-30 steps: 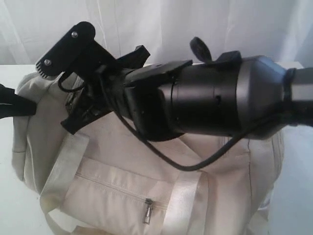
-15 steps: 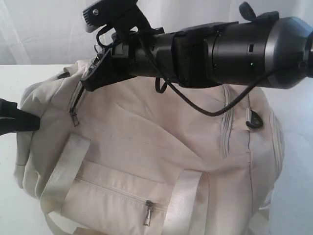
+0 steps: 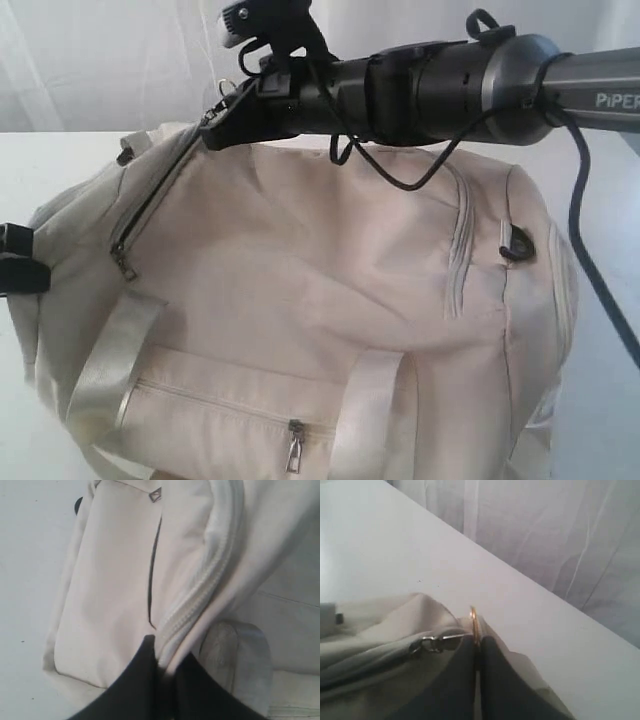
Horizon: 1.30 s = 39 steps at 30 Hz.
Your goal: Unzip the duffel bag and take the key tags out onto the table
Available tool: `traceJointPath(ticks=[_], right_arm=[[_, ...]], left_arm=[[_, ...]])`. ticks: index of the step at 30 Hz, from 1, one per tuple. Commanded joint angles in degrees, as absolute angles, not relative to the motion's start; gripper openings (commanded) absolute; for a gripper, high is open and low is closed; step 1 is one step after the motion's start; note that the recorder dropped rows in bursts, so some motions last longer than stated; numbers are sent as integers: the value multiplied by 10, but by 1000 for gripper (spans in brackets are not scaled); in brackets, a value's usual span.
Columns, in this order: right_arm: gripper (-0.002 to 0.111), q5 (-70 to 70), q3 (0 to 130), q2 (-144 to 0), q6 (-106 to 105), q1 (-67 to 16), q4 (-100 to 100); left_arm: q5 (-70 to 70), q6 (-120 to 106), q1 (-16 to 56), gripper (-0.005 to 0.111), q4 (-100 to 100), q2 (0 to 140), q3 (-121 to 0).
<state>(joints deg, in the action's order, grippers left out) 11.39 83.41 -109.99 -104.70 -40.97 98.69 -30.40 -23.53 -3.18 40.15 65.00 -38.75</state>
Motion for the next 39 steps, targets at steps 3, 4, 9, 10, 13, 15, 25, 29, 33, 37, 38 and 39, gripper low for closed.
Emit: traceJointPath(ticks=[3,4,9,10,13,15,25,29,33,37,38,39], right_arm=[[0,148,848,-1099,-987,-359,999],[0,167,848,-1099,-986,-359,999],[0,139,849,-1099,-980,-359,999],[0,100,849,-1099,-971,-359,999],[0,38,849,-1099,-955,-341,999],[0,59,848,-1099,-941,-328,999],[0,86,845,-1110,-896,-285,999],[0,83,844,-1110,-897,-275,997],[0,70,832,-1110,-895,-269,992],[0,73,812,-1109,-895,-258,991],[0,73,809,-1109,-895,-253,991],[0,74,807,-1108,-895,-249,990]], left_arm=[[-355,-200,-33,0,314,647,-377],[-356,-200,-33,0,316,647,-378],[-372,-200,-33,0,322,647,-383],[-373,-200,-33,0,322,647,-384],[-371,-200,-33,0,321,647,-384],[-371,-200,-33,0,321,647,-384],[-370,-189,-33,0,303,647,-384],[-369,-189,-33,0,299,647,-384],[-369,-189,-33,0,298,647,-384],[-368,-189,-33,0,297,647,-384],[-366,-189,-33,0,295,647,-384],[-365,-189,-33,0,295,647,-384]])
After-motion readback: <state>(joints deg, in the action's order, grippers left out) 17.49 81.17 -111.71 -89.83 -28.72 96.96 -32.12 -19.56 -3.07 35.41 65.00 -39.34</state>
